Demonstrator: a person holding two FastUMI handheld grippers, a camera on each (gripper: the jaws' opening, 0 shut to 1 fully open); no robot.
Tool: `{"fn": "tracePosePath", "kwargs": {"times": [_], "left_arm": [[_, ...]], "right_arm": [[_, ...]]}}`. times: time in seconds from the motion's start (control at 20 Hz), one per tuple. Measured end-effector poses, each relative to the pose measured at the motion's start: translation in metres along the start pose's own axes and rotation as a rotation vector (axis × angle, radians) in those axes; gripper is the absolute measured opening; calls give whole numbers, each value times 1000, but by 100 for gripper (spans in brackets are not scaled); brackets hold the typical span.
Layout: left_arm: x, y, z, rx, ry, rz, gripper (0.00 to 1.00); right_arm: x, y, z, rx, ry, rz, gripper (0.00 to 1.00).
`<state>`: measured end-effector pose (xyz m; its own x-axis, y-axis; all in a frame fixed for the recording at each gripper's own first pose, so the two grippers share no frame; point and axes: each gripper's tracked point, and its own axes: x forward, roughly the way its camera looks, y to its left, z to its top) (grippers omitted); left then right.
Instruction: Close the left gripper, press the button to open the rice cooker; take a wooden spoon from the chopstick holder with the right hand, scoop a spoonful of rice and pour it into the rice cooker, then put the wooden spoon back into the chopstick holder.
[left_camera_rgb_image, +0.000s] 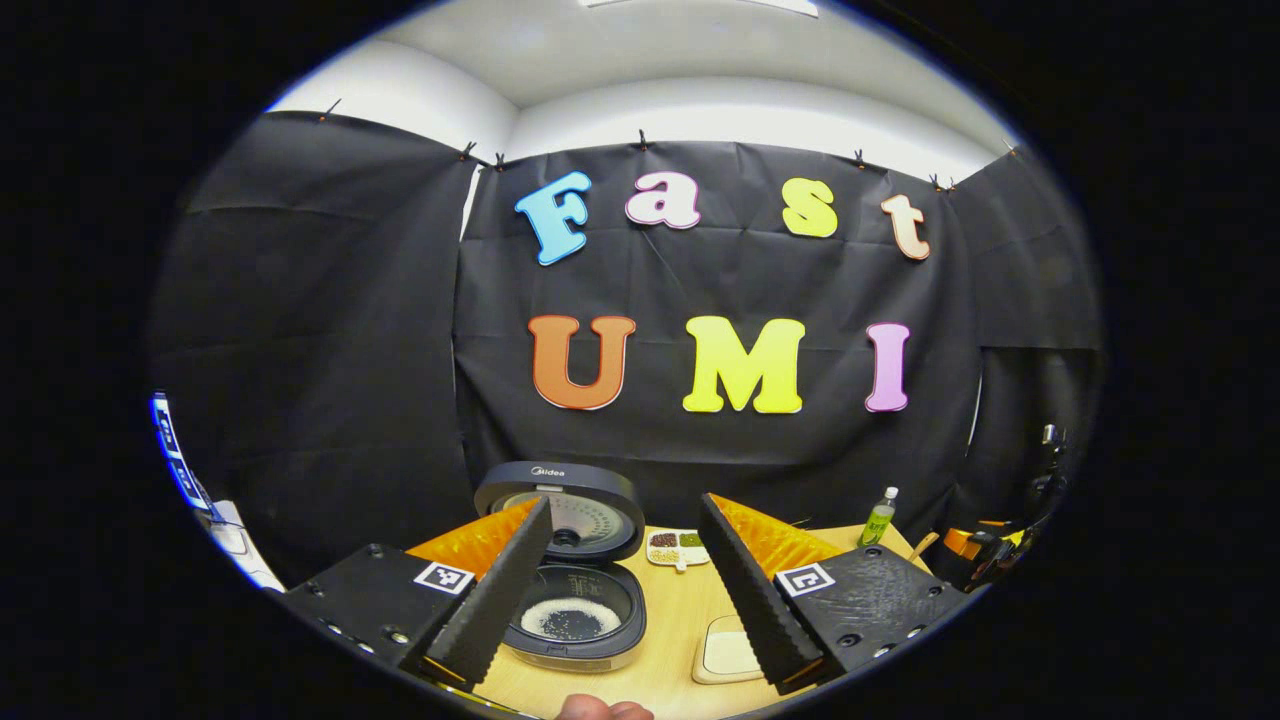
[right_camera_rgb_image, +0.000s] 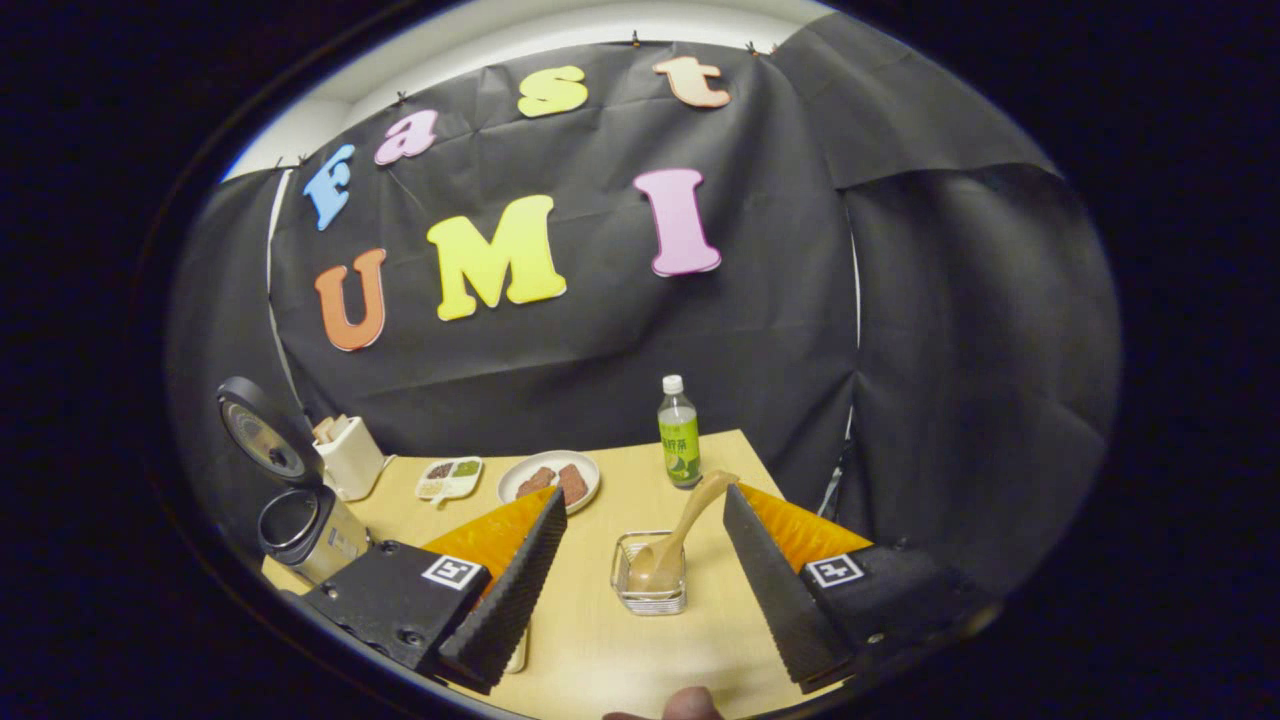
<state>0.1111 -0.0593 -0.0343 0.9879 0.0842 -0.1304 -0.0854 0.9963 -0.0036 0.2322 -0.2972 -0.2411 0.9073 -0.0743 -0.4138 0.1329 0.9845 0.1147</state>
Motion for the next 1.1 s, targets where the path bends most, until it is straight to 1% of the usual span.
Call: {"fn": "tracePosePath", "kwargs": {"times": [0.2,0.25,0.3,0.35,0.4,0.5,0.55,0.6,0.65,0.75,0.8,0.85,0.9,0.95,1.0,1.05,1.1], "left_arm": [[-2,-4,-8,-16,33,40,94],[-3,-1,-10,-12,42,54,95],[-5,1,-12,-8,51,67,95],[-6,3,-14,-3,59,82,95],[-7,7,-17,3,68,99,95],[-10,13,-21,26,75,136,95],[-11,14,-24,33,84,145,94],[-14,14,-26,35,90,151,95],[-17,15,-27,33,96,156,95],[-20,21,-27,27,103,173,94],[-22,26,-28,26,110,185,94],[-23,29,-30,22,117,197,94],[-24,30,-31,10,125,202,94],[-24,29,-32,-3,130,201,94],[-24,29,-32,-8,130,202,95],[-27,30,-32,-8,127,204,95],[-27,31,-30,-9,122,204,95]], "right_arm": [[60,-23,-32,14,104,-8,97],[73,-25,-40,6,128,-7,100],[86,-28,-46,-7,146,-4,96],[99,-29,-51,-22,158,-5,100],[110,-31,-56,-33,174,-2,94],[128,-32,-68,-37,207,10,94],[135,-33,-74,-37,227,17,98],[141,-31,-81,-33,246,27,89],[146,-30,-86,-28,265,39,91],[156,-29,-91,-12,287,58,84],[158,-30,-94,-5,296,61,74],[159,-30,-95,5,303,68,70],[157,-28,-95,10,308,75,61],[157,-28,-93,1,303,76,58],[156,-29,-91,-7,297,69,45],[155,-26,-88,3,293,78,43],[149,-20,-86,20,294,99,28]]}}
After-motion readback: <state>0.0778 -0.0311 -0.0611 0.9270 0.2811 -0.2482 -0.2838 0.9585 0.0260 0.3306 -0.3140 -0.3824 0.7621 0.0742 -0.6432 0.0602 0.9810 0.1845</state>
